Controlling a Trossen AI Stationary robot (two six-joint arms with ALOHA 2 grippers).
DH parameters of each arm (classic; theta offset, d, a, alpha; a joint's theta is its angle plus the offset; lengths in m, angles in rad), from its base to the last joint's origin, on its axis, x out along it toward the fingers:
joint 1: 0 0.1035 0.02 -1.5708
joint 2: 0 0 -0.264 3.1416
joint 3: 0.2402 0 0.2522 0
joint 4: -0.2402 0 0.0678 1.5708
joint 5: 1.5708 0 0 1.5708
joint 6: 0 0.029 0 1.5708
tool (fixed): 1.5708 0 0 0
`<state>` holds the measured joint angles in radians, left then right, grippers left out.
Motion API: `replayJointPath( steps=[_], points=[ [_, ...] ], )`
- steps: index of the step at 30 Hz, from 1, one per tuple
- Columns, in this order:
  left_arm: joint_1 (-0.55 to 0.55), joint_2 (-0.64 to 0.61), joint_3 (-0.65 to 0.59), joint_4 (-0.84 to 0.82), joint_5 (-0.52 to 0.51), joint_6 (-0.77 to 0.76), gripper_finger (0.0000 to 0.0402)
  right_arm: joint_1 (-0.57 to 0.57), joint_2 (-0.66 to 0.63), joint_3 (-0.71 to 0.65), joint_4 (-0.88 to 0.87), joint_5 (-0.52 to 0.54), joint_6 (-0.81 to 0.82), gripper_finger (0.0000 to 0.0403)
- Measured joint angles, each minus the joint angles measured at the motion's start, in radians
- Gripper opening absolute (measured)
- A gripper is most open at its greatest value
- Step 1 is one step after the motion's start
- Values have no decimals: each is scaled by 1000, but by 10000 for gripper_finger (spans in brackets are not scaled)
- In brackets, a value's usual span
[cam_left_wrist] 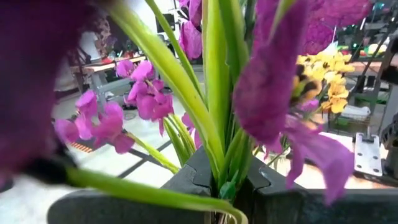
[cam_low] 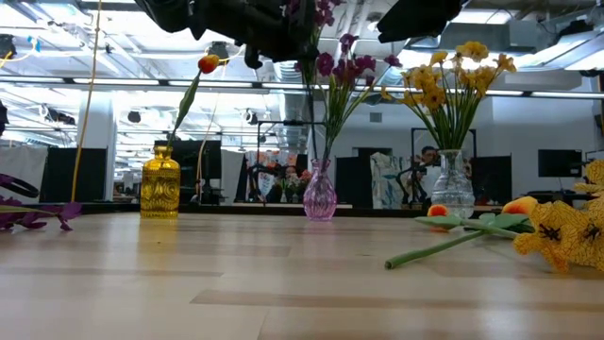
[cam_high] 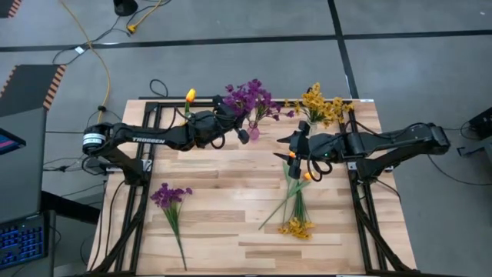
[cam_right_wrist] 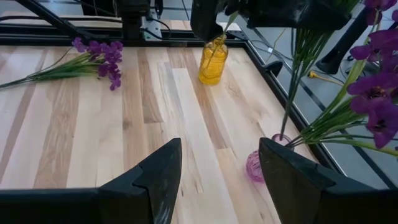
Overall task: Sort flowers into vase by color
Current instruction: Put the right violet flowers into the violet vase
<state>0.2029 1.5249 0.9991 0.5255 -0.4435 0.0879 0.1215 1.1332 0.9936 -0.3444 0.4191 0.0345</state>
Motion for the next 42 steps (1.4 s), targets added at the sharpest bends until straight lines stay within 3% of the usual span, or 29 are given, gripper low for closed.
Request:
replayJointPath(
  steps=[22,28,42],
  points=[
    [36,80,0,-19,19,-93,18,0,0,0,0,2,2,239],
    [36,96,0,-15,16,-93,59,0,0,0,1,2,2,239],
    [36,95,0,-53,17,-162,215,0,0,0,1,2,3,239]
  ],
)
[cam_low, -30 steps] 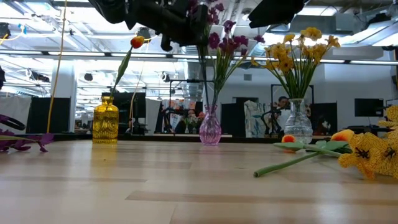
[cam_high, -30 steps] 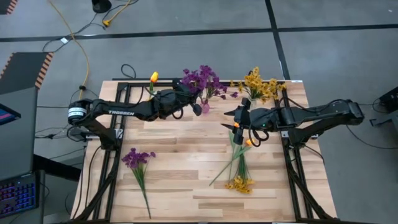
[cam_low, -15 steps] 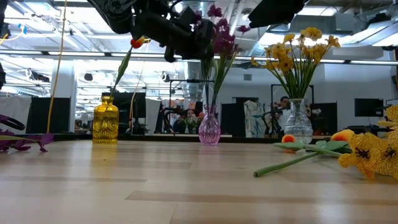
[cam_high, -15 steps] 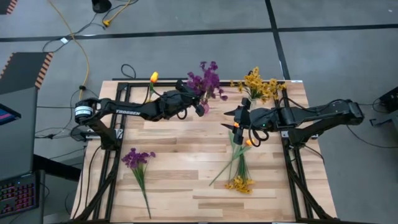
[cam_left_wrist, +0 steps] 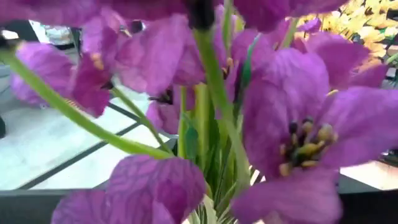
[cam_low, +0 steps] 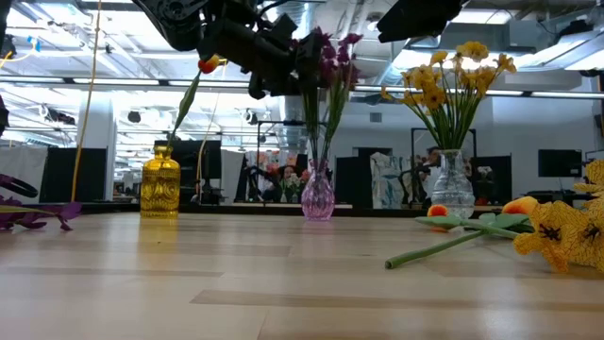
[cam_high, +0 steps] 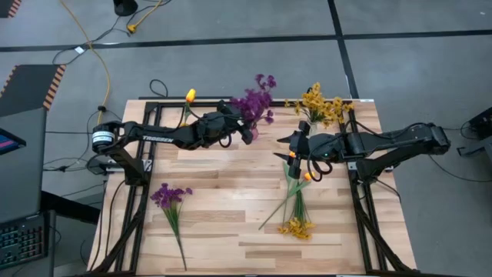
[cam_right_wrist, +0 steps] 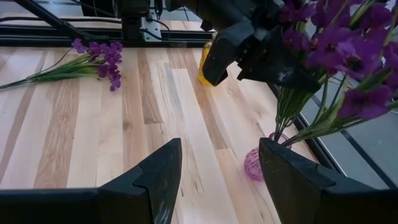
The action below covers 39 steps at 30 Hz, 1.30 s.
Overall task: Sort flowers into vase by color
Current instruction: Put the right violet flowers into the violet vase
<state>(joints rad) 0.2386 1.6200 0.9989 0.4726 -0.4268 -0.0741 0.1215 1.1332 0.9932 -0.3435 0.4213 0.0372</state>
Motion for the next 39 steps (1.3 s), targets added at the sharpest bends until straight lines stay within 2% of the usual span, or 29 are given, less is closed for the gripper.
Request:
replayJointPath(
  steps=[6,12,20,28,39],
  points=[
    [0,-38,0,-50,12,-2,236,0,0,0,0,0,19,239],
    [-2,-122,0,-155,19,-5,237,0,0,0,0,0,18,239],
    [-3,-248,0,-280,108,-19,237,0,0,0,0,0,16,239],
    [-3,-381,0,-468,105,-18,237,0,0,0,0,0,16,239],
    [-3,-390,0,-484,106,-37,237,0,0,0,0,-1,16,239]
  ],
)
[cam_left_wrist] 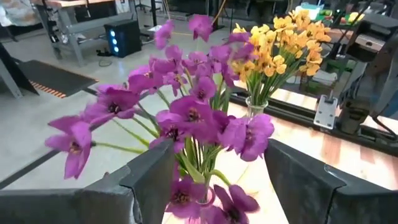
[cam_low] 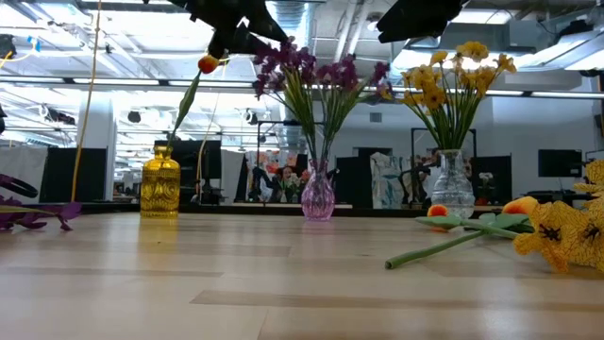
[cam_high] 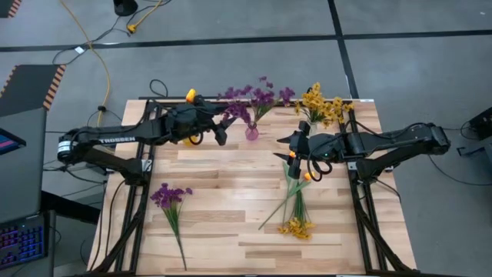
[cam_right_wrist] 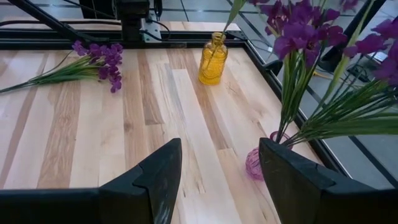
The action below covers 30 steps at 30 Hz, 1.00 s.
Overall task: Sort flowers into vase by color
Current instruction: Put the right violet flowers into the violet vase, then put the violet flowers into the violet vase
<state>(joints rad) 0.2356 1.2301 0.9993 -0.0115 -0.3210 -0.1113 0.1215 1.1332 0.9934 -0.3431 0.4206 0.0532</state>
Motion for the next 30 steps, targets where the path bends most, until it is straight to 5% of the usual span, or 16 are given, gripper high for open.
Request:
replayJointPath(
  steps=[12,22,30],
  points=[
    [-70,-170,0,-211,1,-52,237,0,0,0,0,0,0,239],
    [-217,-295,0,-549,15,-310,237,0,0,0,0,0,2,239],
    [-318,-288,0,-729,182,-625,237,0,0,0,0,0,2,239]
  ],
)
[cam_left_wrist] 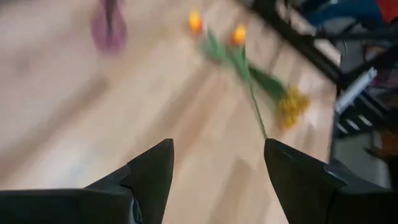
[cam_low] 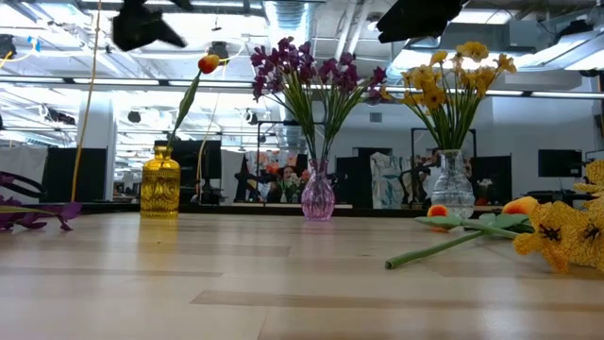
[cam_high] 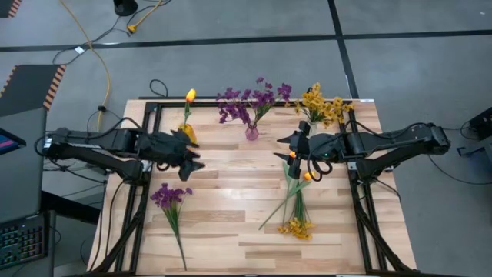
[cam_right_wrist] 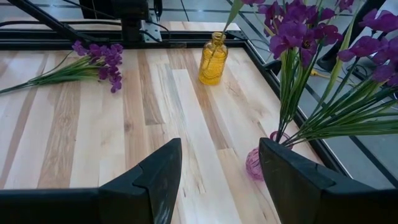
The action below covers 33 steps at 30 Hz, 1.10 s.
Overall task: Sort flowers into vase by color
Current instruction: Put the violet flowers into the violet vase
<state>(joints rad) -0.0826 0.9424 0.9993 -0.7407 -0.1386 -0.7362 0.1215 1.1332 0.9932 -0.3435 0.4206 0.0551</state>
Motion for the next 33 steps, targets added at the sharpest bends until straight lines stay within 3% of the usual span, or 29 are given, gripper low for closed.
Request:
replayJointPath(
  steps=[8,14,21,33],
  points=[
    [-97,25,0,-234,222,-465,237,0,0,0,1,0,0,239],
    [-193,69,-1,-362,302,-769,237,0,0,0,2,-1,-2,239],
    [-291,170,-2,-393,318,-915,237,0,0,0,1,-1,-2,239],
    [-402,390,-2,-394,402,-1018,237,0,0,0,1,0,-2,239]
  ],
)
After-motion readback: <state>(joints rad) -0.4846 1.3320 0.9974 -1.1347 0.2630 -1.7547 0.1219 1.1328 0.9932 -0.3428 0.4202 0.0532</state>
